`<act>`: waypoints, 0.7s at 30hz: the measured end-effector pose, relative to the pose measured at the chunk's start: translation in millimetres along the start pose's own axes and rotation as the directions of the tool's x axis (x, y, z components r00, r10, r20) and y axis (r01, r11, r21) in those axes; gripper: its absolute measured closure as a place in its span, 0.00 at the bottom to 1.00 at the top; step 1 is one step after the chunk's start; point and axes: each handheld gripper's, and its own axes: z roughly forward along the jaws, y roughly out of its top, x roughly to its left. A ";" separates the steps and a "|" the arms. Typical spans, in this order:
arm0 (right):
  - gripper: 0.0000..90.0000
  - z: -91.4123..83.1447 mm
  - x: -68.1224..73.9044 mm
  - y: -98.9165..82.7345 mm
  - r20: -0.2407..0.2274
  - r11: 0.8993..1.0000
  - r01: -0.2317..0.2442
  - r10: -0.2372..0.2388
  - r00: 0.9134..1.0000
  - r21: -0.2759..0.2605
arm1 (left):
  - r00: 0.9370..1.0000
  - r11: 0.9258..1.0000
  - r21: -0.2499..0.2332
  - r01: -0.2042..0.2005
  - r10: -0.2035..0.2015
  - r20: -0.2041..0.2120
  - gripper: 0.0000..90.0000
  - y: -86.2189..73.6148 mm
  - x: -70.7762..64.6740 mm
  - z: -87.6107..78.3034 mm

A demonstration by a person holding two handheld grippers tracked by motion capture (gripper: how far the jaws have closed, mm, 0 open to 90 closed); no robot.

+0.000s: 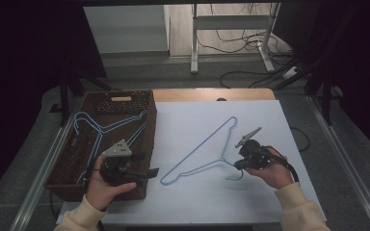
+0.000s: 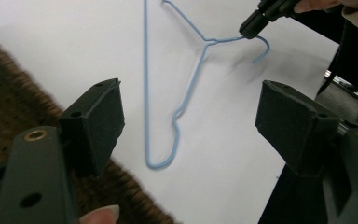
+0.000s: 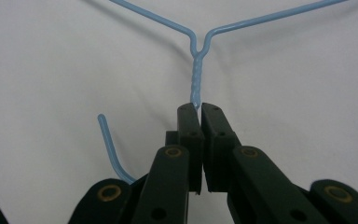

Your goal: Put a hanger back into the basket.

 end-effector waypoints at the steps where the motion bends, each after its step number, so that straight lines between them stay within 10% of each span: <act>1: 0.97 -1.1 0.3 0.0 0.001 1.000 0.005 -0.005 1.000 0.000 | 1.000 1.000 0.006 -0.007 0.007 0.003 0.26 1.5 -1.4 2.3; 21: 0.97 -5.4 3.5 0.5 0.000 1.000 0.011 -0.011 1.000 0.008 | 0.997 0.996 0.090 -0.027 0.020 0.080 0.27 15.8 -13.6 50.0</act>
